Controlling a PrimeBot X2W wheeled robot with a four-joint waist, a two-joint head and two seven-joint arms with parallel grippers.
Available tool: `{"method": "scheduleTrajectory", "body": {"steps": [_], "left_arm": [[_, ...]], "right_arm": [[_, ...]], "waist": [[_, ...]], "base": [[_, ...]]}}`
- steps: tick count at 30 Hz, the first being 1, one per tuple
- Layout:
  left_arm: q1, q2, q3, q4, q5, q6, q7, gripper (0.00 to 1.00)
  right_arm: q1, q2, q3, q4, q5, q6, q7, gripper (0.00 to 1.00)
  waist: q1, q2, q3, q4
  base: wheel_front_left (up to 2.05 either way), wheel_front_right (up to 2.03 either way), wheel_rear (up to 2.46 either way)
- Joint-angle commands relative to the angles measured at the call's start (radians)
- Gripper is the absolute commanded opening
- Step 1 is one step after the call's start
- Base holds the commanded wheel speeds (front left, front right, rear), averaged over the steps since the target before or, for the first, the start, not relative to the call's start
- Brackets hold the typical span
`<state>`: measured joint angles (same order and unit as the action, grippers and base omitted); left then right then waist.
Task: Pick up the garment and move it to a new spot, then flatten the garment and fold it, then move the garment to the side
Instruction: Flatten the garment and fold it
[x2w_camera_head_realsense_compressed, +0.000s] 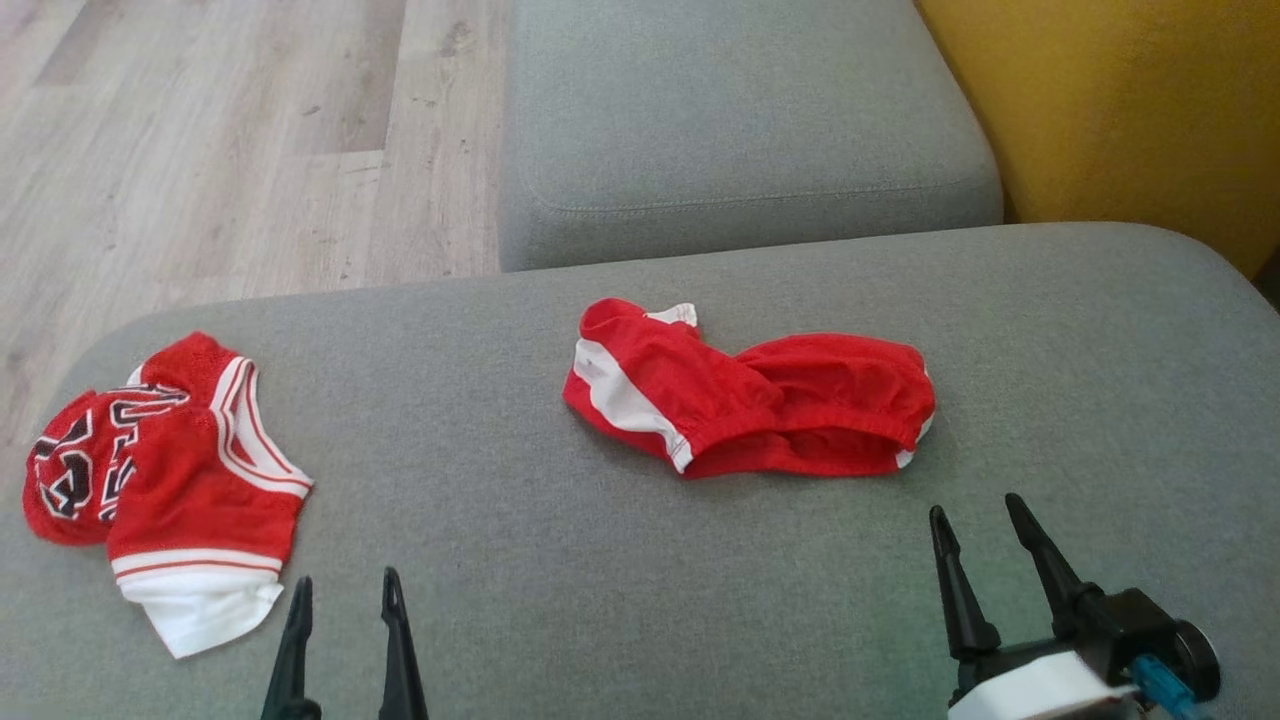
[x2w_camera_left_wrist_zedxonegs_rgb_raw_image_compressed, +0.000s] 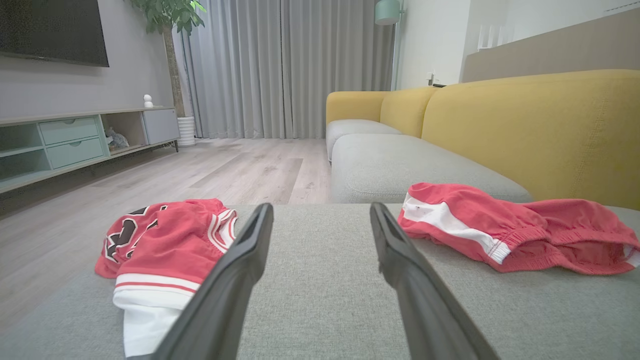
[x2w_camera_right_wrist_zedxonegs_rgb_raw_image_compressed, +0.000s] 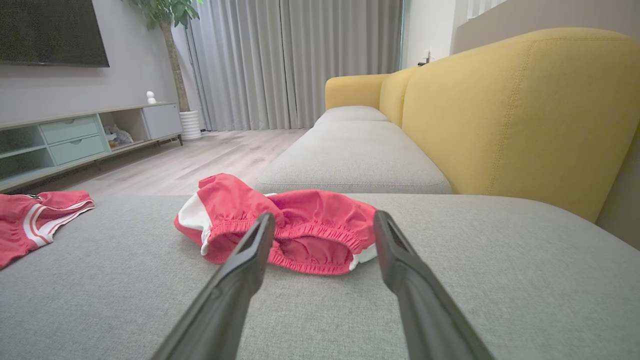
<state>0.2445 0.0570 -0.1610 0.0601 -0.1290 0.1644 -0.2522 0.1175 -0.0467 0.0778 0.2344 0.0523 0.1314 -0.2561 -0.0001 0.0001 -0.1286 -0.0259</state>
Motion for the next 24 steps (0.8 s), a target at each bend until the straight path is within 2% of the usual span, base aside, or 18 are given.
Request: {"method": "scheduleTrajectory", "body": {"steps": [1, 8, 24], "left_arm": [[-0.034, -0.006, 0.024, -0.042, 0.009, 0.013, -0.009, 1.0], [-0.027, -0.007, -0.002, -0.037, 0.051, 0.018, -0.009, 1.0], [-0.031, -0.007, -0.015, -0.021, 0.045, 0.014, -0.009, 1.0]], "right_arm": [[-0.027, -0.004, 0.018, -0.035, 0.005, -0.001, -0.006, 1.0], [-0.03, -0.004, 0.021, -0.038, 0.005, -0.001, -0.006, 1.0], [-0.037, -0.004, 0.042, -0.033, 0.003, -0.001, -0.006, 1.0]], "waist": [[0.0001, -0.0001, -0.001, 0.006], [0.0001, -0.0001, 0.005, 0.015], [0.0001, -0.0001, 0.012, 0.017]], "base": [[0.0, 0.0, 0.0], [0.0, 0.0, 0.0], [0.0, 0.0, 0.0]]}}
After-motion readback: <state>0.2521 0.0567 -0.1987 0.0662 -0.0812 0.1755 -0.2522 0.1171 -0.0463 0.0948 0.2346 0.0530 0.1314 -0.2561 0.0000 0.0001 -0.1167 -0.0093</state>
